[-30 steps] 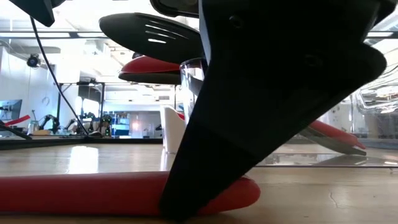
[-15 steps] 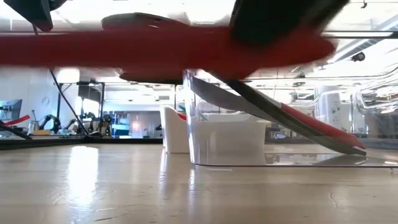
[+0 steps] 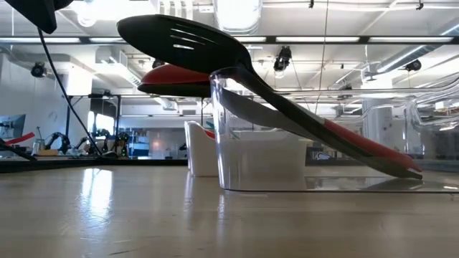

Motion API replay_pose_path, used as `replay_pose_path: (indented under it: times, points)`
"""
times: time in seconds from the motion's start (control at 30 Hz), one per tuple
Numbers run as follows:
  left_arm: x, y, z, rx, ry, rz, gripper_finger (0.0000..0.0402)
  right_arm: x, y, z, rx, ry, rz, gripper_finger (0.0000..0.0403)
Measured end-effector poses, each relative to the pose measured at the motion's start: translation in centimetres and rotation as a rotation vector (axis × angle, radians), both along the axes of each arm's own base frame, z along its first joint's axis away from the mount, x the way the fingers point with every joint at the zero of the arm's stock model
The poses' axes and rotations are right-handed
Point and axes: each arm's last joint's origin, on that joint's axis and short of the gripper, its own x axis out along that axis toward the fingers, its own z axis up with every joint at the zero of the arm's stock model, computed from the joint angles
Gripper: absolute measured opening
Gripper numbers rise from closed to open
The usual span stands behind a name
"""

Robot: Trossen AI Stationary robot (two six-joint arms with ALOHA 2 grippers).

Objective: Pick & Place Kitchen Items
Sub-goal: Put the red slotted spoon into the bottom transparent bin

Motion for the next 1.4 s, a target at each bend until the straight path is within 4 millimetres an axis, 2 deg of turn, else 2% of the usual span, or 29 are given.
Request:
replay_pose_path:
  times: [0.17,0.27,0.47,0.8,1.07,1.2,1.4]
  points:
    - [0.0,0.0,0.0,0.007,-0.006,0.001,0.0266,-3.2,-1.7,2.1,-0.073,-0.061,-0.032,0.0075]
    - [0.1,0.1,0.0,0.023,-0.024,0.015,0.0266,-4.7,-3.2,2.4,-0.086,-0.069,-0.035,0.0075]
    - [0.1,0.2,0.1,0.043,-0.046,0.036,0.0266,-8.4,-7.0,1.3,-0.086,-0.065,-0.042,0.0075]
    - [0.5,0.5,1.6,0.079,-0.154,0.109,0.0266,-13.2,-12.7,-1.9,0.063,-0.275,-0.024,0.0075]
    - [0.9,1.2,3.6,0.117,-0.269,0.164,0.0266,-14.2,-14.9,-5.3,0.074,-0.258,-0.005,0.0075]
    - [1.9,1.9,4.0,0.153,-0.304,0.169,0.0259,-13.9,-15.4,-6.7,0.058,-0.214,0.030,0.0075]
    - [3.0,3.2,4.0,0.167,-0.289,0.194,0.0238,-13.0,-16.0,-7.7,0.067,-0.206,0.072,0.0074]
